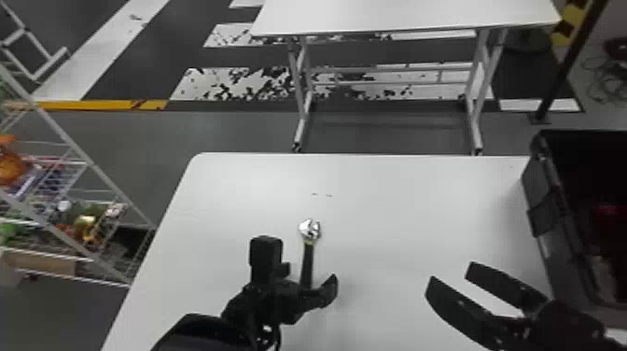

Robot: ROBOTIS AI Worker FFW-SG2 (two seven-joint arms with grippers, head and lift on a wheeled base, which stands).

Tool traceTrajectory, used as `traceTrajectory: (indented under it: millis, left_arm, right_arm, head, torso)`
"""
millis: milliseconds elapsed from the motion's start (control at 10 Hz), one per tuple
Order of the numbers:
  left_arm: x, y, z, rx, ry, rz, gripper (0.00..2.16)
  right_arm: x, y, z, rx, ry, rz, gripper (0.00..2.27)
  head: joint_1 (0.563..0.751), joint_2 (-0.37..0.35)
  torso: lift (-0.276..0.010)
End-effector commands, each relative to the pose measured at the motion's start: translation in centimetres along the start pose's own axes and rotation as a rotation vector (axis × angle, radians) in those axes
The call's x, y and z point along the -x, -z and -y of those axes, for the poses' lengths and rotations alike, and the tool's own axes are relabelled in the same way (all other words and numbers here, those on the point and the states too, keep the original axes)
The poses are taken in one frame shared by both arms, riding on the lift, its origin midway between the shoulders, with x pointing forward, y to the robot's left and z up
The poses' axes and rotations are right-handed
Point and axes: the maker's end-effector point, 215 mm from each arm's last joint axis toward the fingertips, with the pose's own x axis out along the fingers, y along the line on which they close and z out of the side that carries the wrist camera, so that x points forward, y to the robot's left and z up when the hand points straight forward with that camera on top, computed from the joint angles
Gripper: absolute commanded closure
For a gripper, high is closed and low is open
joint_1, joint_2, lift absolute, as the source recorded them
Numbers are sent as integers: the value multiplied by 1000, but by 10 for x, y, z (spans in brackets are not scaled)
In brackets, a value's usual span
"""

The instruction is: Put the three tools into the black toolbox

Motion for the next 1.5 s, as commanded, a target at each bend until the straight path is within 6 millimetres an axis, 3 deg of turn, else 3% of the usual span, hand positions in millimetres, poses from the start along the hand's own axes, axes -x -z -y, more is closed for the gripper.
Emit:
traceTrajectory:
  millis: [0,300,400,600,800,1400]
  left_arm:
    - [-1,6,3,-1,3,-23,66]
    - [0,12,-1,4,-5,-46,90]
    - [0,14,-2,5,-7,-51,319]
    - [2,21,-8,6,-29,-72,1760]
    - [5,23,-7,9,-34,-73,2142]
    - [35,17,13,16,-12,-74,2142]
  right_arm:
    - [2,-1,1,-8,2,2,63]
    - [6,-1,0,-28,-7,7,63]
    - [7,-3,-1,-35,-11,14,63]
    - [9,-3,-1,-45,-13,16,63]
    - [11,-1,-2,-60,-16,18,63]
    - [13,2,-3,-94,-21,25,63]
  head:
    - [695,154]
    - [695,143]
    - [695,146]
    - [695,151]
    - [695,160]
    - [695,153]
  torso:
    - [-51]
    - [-51]
    - [-51]
    - [-51]
    - [-51]
    - [-51]
